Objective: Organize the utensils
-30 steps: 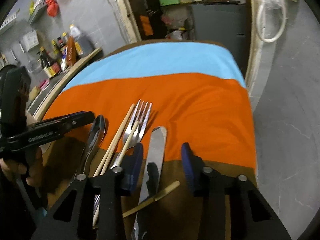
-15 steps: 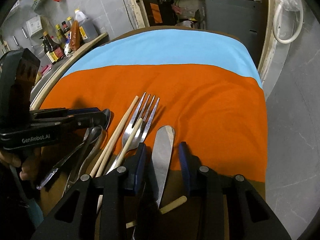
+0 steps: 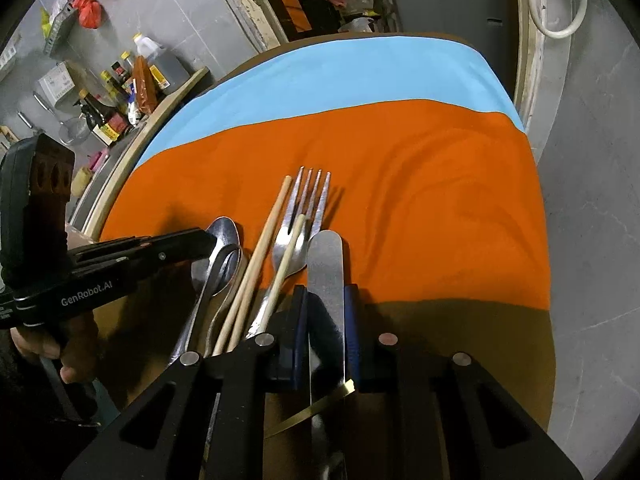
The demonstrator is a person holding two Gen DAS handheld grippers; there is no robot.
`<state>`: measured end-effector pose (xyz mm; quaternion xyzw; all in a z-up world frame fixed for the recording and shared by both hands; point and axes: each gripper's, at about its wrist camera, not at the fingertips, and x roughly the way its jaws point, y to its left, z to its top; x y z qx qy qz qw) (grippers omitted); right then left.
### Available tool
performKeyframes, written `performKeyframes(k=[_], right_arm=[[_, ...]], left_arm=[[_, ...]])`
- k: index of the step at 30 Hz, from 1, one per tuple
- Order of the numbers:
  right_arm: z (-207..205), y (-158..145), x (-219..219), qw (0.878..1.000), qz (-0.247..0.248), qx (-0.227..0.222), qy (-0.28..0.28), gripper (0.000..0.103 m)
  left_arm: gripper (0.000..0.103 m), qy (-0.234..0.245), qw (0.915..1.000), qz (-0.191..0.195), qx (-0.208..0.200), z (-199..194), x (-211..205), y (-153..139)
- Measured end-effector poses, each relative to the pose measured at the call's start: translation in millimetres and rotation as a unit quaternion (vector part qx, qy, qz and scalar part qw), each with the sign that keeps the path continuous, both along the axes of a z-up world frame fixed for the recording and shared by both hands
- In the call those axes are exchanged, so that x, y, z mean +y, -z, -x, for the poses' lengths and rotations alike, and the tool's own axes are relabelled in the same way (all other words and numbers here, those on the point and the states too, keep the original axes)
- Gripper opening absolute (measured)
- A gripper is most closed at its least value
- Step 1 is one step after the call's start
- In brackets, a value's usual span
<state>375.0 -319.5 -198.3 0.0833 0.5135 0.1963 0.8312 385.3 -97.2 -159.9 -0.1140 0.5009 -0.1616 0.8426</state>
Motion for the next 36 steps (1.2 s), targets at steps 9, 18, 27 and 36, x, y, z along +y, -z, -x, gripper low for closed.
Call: performKeyframes(k=[9,18,27,36], right_arm=[[11,-7,2,1.0,-0.003,-0.006,-0.007,0.004],[2,-6,5,1.0,0.011,-0.002,-0.014,0.004],[1,-7,10,1.0,0.017,0.0,-0.013,0.005],[10,-13,8,1.0,0.012,-0.008,-0.004,0.001]], left_arm=[[0.002,-0.001,0.9999,0.013,0.003,7,0,-8],[0.003,0.005,0.9993,0.021,0.029,5,-4,-2],[0.004,0.026,0.9978,0.039,0.047,9,-11,1],[0.002,0.009,0.9992,0.005,0.038,19,-16,-8]])
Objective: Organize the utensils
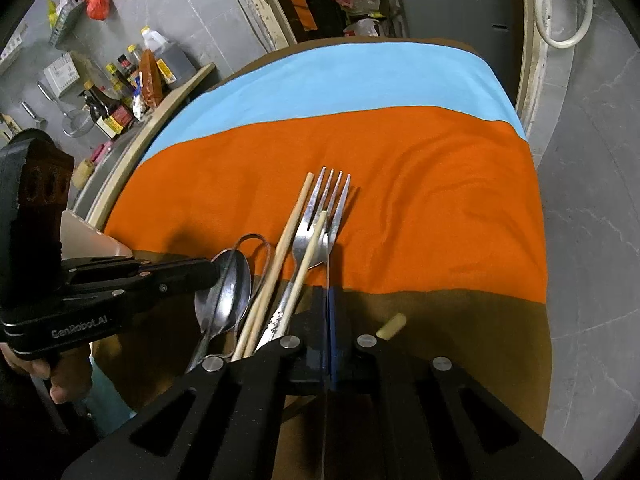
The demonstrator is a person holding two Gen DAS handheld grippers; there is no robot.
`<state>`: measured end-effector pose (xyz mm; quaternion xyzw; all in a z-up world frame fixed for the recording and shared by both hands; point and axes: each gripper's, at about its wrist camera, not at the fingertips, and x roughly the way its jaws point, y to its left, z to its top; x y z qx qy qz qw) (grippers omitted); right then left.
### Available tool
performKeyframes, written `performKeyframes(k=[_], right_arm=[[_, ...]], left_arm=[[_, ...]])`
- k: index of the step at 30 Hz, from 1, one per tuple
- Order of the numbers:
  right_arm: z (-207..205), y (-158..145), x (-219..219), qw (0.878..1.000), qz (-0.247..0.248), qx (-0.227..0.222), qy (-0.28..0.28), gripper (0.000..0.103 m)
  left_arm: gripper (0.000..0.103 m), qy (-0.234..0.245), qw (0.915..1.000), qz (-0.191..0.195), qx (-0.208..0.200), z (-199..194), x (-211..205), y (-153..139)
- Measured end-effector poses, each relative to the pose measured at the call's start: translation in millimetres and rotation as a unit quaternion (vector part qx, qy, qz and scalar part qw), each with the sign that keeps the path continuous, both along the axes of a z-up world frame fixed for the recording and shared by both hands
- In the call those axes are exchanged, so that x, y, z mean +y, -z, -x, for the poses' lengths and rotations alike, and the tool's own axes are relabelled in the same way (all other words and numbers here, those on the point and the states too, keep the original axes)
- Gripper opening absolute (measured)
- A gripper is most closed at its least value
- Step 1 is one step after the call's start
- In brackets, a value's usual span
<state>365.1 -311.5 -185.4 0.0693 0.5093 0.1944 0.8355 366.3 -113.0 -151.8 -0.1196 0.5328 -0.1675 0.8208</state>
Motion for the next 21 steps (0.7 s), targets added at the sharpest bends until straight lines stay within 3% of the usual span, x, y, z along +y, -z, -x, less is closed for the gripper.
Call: performKeyframes(k=[9,17,21], right_arm=[[25,-21,-19,0.997,-0.03,-0.047,0.051,0.001],[54,-61,-23,0.987,-0.04,-0.126,0.087,0.001],[67,-89,-20,0.976,-0.042,-0.185,0.106,0.001]], left_arm=[[0.002,-0.057,0.9939,-0.043,-0.083,36,12,-34],[0.002,-0.097,0.9771,-0.054,-0.182,73,31,-78],[0.002,-0.112,0.9663,-0.058,-0.224,86,41,-99]])
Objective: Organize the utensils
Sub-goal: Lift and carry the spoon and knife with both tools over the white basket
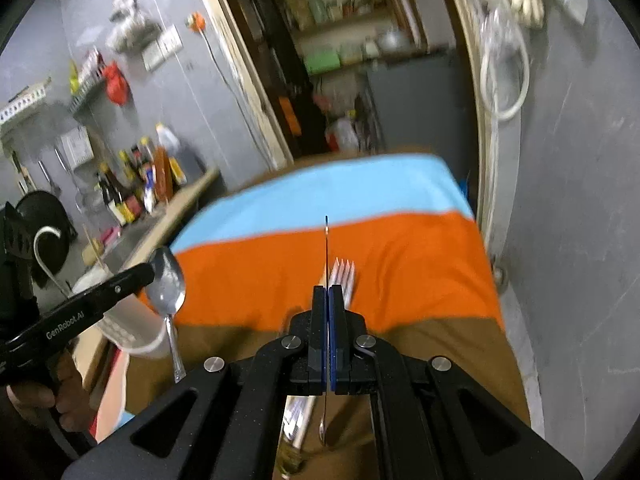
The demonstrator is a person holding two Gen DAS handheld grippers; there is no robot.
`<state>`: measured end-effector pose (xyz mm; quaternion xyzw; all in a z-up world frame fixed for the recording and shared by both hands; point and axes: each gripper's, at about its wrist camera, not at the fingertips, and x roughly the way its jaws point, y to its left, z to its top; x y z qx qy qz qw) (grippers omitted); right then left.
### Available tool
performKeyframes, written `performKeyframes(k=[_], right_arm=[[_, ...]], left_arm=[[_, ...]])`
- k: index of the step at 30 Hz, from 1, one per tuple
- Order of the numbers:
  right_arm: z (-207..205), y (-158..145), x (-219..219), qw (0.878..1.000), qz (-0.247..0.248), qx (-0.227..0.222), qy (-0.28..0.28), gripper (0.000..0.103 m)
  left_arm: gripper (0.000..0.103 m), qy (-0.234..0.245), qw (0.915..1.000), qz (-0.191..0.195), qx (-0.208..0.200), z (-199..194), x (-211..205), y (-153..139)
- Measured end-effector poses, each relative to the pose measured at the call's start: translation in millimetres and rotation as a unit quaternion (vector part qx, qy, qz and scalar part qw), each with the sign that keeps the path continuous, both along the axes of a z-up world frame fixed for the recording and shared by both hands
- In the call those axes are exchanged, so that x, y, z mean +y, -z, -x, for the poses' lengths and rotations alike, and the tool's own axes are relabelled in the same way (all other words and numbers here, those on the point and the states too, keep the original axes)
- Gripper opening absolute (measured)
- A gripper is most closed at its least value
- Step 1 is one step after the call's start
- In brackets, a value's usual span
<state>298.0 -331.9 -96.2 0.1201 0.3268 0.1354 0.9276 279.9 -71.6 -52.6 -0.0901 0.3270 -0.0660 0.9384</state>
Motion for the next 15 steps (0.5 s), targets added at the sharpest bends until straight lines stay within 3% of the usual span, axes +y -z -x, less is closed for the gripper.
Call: performKeyframes(k=[9,15], right_arm=[[10,-72,34,0.994,-0.006,-0.104,0.028,0.001],[24,-120,84,0.987,-0.026,-0.16,0.007,0.001]], left_arm=[[0.002,-0.038,0.9961,-0.009,-0.079,25,46,-59],[0.002,-0.077,0.9891,-0.014,-0.125,48,102,-101]])
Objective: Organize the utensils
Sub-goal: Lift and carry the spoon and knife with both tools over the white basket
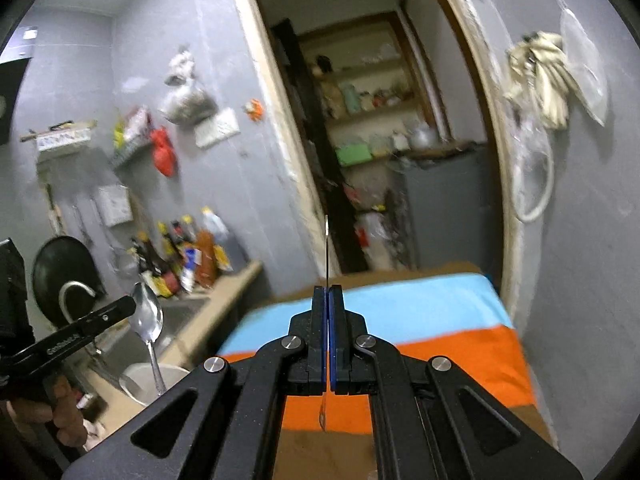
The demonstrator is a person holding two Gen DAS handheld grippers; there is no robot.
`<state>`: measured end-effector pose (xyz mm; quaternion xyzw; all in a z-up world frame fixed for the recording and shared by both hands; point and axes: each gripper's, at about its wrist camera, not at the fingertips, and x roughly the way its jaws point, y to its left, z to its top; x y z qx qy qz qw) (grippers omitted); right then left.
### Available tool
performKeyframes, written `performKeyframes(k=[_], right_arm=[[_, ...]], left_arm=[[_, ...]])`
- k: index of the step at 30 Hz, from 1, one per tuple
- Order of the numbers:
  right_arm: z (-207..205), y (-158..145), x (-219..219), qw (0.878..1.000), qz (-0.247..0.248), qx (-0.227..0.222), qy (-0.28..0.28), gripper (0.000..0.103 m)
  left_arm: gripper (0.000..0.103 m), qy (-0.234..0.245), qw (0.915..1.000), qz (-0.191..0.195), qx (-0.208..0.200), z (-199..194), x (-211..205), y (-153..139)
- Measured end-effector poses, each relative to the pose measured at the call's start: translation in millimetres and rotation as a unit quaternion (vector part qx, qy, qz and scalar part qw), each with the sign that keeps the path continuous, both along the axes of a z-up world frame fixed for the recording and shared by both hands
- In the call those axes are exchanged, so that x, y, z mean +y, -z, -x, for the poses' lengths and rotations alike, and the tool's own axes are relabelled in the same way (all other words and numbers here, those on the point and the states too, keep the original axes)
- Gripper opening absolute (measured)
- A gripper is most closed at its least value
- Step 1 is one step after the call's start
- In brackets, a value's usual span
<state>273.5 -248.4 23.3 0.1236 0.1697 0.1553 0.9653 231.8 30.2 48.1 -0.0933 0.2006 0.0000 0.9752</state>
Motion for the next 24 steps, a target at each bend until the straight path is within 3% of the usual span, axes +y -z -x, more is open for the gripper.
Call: performKeyframes(k=[5,11,17,24], right_arm=[[7,-23,54,0.999,-0.015,-0.029,-0.041,0.001],[16,-32,111,0.995,-0.018,-0.048,-0.084,0.001],[11,-10,150,0.994,-0.008,-0.028,-0.105,0.001],[1,25,176,0.995,0.024,0.006,-0.101,0.001]], left_arm=[[0.002,-0.062,0.9975,-0.013,-0.031,17,60,-23],[0.002,-0.137,0.9889,-0.037,-0.045,29,124,-29],[0.002,-0.177,0.9817,-0.06,-0.039,25,158,-14],[0.002,-0.169,0.982,-0.081,-0.027,9,157,12]])
